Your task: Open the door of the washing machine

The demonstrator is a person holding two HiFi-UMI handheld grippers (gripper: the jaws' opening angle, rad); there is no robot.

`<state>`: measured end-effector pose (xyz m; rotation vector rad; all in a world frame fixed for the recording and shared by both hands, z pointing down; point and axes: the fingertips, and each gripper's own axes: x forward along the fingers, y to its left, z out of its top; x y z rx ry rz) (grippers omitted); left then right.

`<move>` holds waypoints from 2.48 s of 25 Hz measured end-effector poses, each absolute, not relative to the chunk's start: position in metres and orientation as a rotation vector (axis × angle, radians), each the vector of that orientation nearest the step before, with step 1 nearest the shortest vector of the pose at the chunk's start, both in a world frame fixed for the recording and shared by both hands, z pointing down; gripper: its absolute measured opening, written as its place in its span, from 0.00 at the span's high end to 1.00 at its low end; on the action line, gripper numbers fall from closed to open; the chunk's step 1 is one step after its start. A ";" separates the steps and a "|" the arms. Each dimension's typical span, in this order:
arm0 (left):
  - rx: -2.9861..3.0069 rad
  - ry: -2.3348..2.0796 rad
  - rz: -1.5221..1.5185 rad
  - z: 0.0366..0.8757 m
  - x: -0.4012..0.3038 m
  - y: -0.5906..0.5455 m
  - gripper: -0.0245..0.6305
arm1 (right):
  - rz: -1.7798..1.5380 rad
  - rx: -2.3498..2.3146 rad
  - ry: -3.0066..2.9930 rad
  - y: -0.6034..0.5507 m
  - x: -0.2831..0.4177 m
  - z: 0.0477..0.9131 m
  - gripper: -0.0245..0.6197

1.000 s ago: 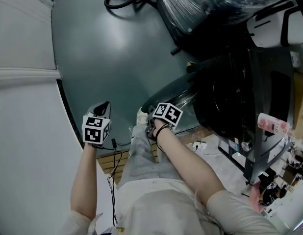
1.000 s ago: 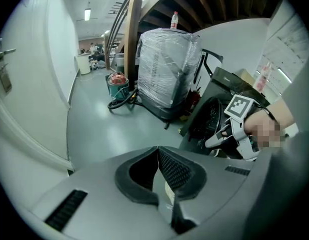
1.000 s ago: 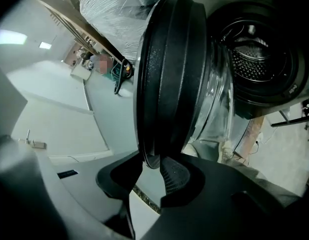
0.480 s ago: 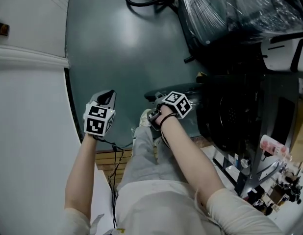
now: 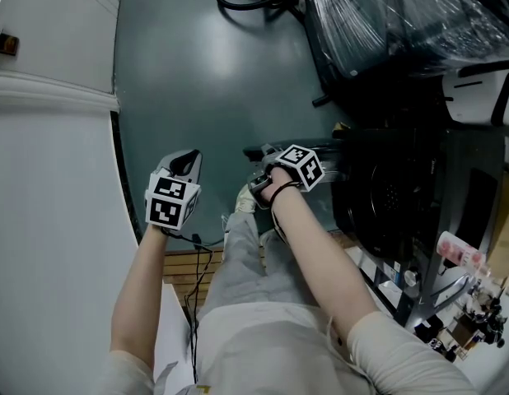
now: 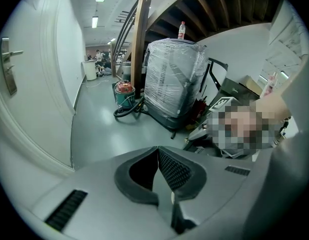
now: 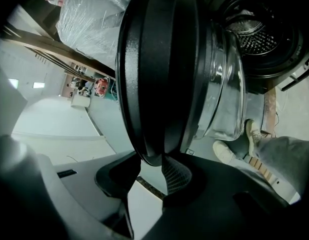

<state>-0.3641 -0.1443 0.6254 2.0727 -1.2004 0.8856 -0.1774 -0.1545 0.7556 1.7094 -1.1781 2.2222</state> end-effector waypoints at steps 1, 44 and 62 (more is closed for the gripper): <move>2.073 -1.196 0.891 0.625 -0.362 -0.142 0.93 | 2.216 1.701 -1.192 -0.154 -0.178 0.755 0.72; 2.773 -1.032 0.516 0.287 -0.065 -0.170 0.93 | 0.358 1.629 -2.395 -0.110 0.090 0.273 0.92; 3.243 -0.794 0.180 0.118 0.046 -0.105 0.93 | -0.140 1.804 -2.410 -0.022 0.143 0.091 0.92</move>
